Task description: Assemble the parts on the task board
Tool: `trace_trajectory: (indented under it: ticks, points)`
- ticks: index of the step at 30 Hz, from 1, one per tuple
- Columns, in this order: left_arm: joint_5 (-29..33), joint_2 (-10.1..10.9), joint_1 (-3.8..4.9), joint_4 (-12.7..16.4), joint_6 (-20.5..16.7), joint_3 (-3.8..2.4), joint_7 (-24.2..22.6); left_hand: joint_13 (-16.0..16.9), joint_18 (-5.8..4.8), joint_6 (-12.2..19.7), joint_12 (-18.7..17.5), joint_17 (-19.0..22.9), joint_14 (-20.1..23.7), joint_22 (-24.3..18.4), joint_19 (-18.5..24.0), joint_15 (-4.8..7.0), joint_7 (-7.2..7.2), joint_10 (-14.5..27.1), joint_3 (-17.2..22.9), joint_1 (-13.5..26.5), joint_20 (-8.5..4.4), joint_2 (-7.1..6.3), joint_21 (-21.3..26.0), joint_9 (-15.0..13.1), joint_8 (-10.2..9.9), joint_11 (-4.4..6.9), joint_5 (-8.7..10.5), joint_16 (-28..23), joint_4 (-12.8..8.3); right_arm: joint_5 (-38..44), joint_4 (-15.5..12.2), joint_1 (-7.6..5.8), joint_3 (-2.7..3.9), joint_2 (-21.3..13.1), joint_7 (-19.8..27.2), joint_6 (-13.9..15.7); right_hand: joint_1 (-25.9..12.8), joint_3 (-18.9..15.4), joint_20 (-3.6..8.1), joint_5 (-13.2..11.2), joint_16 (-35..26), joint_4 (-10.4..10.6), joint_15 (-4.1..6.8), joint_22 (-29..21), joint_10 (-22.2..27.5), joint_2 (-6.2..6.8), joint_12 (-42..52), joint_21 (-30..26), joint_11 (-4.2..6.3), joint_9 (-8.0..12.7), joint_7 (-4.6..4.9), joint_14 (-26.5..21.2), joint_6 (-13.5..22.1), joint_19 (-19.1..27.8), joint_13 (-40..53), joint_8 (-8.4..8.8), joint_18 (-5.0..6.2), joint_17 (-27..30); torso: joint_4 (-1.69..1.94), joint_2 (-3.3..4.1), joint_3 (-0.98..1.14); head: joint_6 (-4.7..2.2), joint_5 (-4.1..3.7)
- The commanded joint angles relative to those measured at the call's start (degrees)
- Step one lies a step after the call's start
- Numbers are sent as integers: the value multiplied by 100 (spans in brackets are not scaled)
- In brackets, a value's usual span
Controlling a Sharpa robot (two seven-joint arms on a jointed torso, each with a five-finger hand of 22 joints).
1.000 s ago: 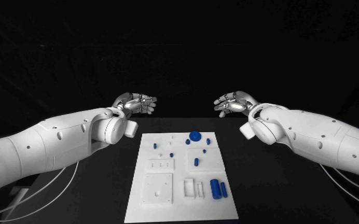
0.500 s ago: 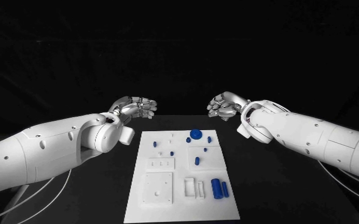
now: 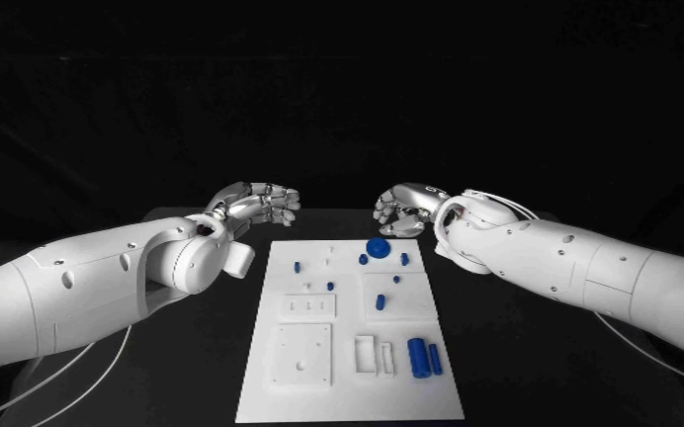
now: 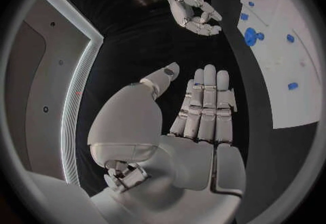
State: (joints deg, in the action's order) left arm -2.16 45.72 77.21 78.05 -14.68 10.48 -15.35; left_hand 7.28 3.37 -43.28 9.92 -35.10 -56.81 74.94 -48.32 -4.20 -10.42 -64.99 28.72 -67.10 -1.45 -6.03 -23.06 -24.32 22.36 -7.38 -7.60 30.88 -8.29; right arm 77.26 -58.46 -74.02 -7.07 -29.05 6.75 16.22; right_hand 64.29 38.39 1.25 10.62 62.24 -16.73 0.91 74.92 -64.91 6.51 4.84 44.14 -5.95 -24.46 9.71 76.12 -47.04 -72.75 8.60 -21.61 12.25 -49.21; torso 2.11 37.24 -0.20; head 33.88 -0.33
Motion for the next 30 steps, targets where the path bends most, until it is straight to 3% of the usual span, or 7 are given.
trace_trajectory:
  ticks: [1, 9, 18, 25, 30]
  points:
    - [-25, -1, 10, 62, 146, -6, -98, 3, 4, -11, -35, -5, 56, 130, 24, -5, -34, 44, 1, 81, -6, -1, -37, -7, -20, -9, -6, 25, -36, 862, 86, 12, 2, 66, -161, 120, 58, 37, 290, -39, 41, 5, -54, 94, 32, 21, -38, 27, -27, 11, -19, -8, -1, -332, -19, 29, 275, 36, 63, 174, 0, -26, -33]
    - [-86, 80, 63, 249, 157, -32, -106, 4, 4, -12, -50, -6, 64, 129, 37, -8, -27, 51, 16, 89, -4, -1, -45, -11, -30, -7, -6, 22, -61, 1296, 167, 47, 2, 189, -242, 145, 109, 43, 303, -51, 114, 6, -96, 11, 137, 99, -114, -55, -70, 35, -28, -25, 17, -406, -104, 75, 275, 112, 109, 332, 9, -83, -62]
    - [-117, 171, 92, 452, 151, -69, -111, 10, 4, -17, -88, -13, 71, 127, 58, -13, -22, 58, 66, 116, 1, 10, -75, -27, -61, -8, -117, 22, -129, 1588, 207, 158, -4, 283, -338, 179, 131, 24, 288, -99, 180, 11, -112, -42, 232, 187, -119, -116, -85, 52, -47, -37, 28, -458, -194, 107, 275, 180, 153, 457, 18, -125, -88]
    - [-132, 206, 120, 507, 127, -80, -89, 11, 3, -14, -110, -16, 71, 127, 63, -14, -21, 70, 76, 146, 4, 6, -91, -34, -76, -13, -133, 24, -150, 1718, 146, 173, -4, 279, -366, 184, 119, 12, 278, -122, 202, 15, -120, -56, 237, 215, -109, -135, -92, 59, -42, -41, 34, -474, -223, 119, 275, 209, 164, 525, 33, -148, -87]
    - [-150, 197, 127, 496, 126, -82, -82, 17, 5, -20, -129, -19, 75, 125, 72, -15, -19, 68, 78, 192, 4, -9, -110, -46, -92, -12, -34, 23, -168, 1785, 127, 180, -4, 276, -382, 126, 118, 7, 270, -142, 220, 16, -116, -64, 192, 227, -88, -147, -87, 57, -46, -45, 8, -484, -231, 112, 275, 233, 159, 548, 37, -156, -85]
